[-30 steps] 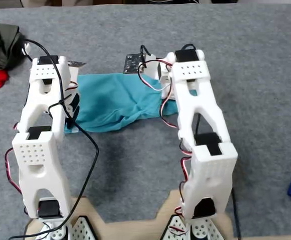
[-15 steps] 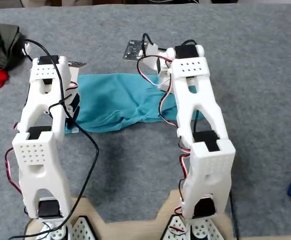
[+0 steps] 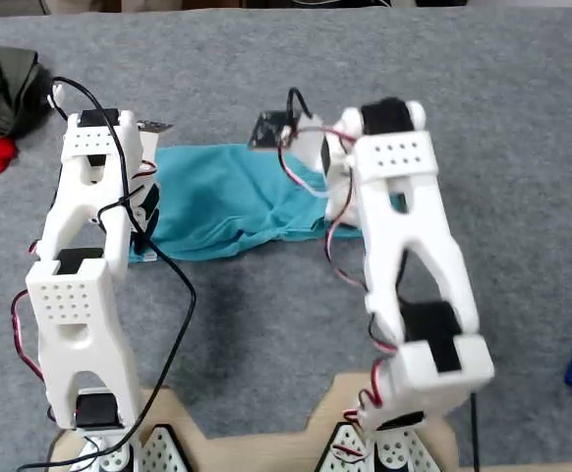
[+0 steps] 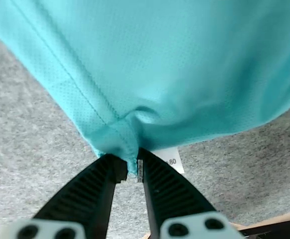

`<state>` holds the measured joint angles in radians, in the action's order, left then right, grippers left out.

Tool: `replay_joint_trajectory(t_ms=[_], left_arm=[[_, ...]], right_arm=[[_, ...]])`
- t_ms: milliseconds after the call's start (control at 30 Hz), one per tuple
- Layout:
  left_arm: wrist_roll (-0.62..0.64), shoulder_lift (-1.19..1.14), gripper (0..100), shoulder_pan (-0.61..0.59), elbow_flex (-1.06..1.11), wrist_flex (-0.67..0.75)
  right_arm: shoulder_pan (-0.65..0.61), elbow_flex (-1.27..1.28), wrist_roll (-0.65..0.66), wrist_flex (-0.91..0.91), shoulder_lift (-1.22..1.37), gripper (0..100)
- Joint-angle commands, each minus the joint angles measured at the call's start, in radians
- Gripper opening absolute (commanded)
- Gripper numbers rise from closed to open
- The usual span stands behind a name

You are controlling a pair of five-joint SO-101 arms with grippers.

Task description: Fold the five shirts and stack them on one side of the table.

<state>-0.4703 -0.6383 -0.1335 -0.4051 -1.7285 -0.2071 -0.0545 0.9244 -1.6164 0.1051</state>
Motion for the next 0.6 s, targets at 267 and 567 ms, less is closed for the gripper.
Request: replay_joint_trajectory(t_ms=[267, 567], left_arm=[[-0.003, 0.018, 2, 0.014, -0.011, -0.015], [-0.005, 0.018, 2, 0.014, -0.011, -0.015]], right_arm=[[-0.045, 0.633, -0.064, 0.529, -0.245, 0.5], [-0.042, 0.205, -0.083, 0.528, 0.134, 0.5]])
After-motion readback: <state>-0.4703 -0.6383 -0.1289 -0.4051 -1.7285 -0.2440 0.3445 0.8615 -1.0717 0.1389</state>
